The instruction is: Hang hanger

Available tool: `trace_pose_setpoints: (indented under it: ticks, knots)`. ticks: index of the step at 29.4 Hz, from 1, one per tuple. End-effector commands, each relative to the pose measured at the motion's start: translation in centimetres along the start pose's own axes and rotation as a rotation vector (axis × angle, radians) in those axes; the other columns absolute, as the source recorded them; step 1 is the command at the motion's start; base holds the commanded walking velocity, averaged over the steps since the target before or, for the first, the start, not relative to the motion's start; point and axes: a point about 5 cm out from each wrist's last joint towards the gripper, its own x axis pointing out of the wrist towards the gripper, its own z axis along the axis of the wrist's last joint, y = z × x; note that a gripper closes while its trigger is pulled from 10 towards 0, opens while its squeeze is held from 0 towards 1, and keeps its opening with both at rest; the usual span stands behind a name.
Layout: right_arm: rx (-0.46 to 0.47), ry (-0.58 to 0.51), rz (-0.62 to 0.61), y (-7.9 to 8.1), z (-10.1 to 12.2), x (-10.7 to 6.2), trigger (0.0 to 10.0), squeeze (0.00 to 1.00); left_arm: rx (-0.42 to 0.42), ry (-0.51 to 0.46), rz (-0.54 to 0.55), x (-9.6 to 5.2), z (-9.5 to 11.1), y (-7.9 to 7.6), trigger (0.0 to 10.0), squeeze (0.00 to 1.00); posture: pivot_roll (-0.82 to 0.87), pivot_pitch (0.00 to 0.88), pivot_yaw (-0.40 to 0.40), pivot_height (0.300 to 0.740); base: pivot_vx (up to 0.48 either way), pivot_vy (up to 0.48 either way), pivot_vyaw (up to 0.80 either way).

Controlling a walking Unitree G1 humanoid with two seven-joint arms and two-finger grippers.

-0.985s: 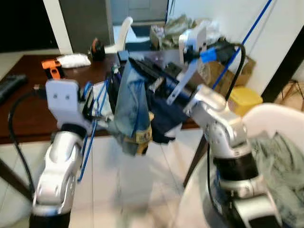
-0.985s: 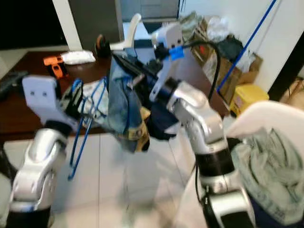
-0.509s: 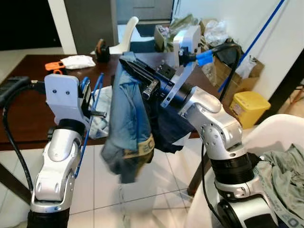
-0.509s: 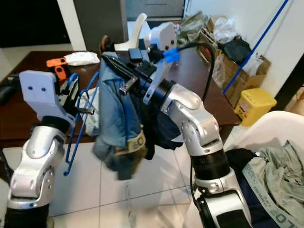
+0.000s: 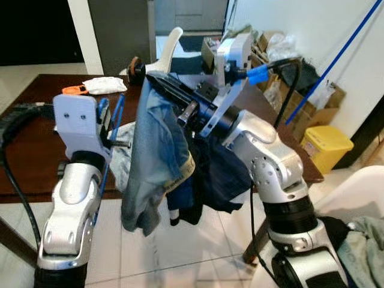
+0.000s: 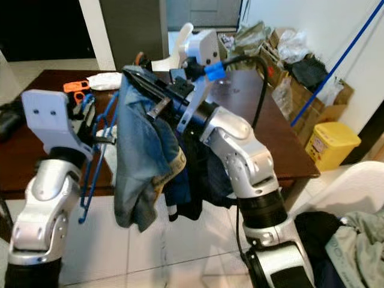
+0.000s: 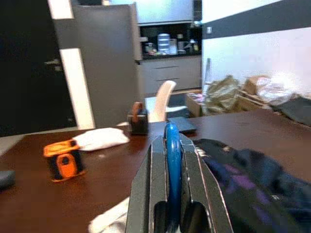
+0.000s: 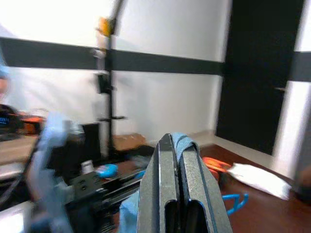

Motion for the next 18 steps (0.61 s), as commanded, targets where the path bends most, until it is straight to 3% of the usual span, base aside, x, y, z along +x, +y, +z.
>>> trace_pose_setpoints:
  ticks: [1,6,8,14,18]
  knots:
    - [-0.014,-0.029,0.009,0.1,0.8,0.7,10.0,0.00,0.015,0.004,0.012,0.0,0.0,0.4,10.0,0.00,0.08,0.037,-0.059,0.740,0.307,0.000,0.00]
    - [-0.045,-0.036,-0.049,-1.1,1.5,1.4,10.0,0.00,0.016,0.004,0.011,0.0,-0.1,0.3,10.0,0.00,0.08,0.033,-0.066,0.740,0.310,0.000,0.00]
    - [-0.066,-0.055,-0.084,-2.2,2.6,2.0,10.0,0.00,0.017,0.003,0.013,0.0,0.0,0.3,10.0,0.00,0.08,0.029,-0.070,0.740,0.311,0.000,0.00]
    - [-0.104,-0.123,-0.129,-3.4,5.4,3.5,10.0,0.00,0.023,-0.003,0.019,0.0,0.0,0.3,10.0,0.00,0.09,0.019,-0.088,0.740,0.310,0.000,0.00]
    - [-0.165,-0.120,-0.214,-4.3,6.2,4.1,10.0,0.00,0.024,-0.010,0.025,0.0,0.1,0.3,10.0,0.00,0.09,0.014,-0.095,0.740,0.311,0.000,0.00]
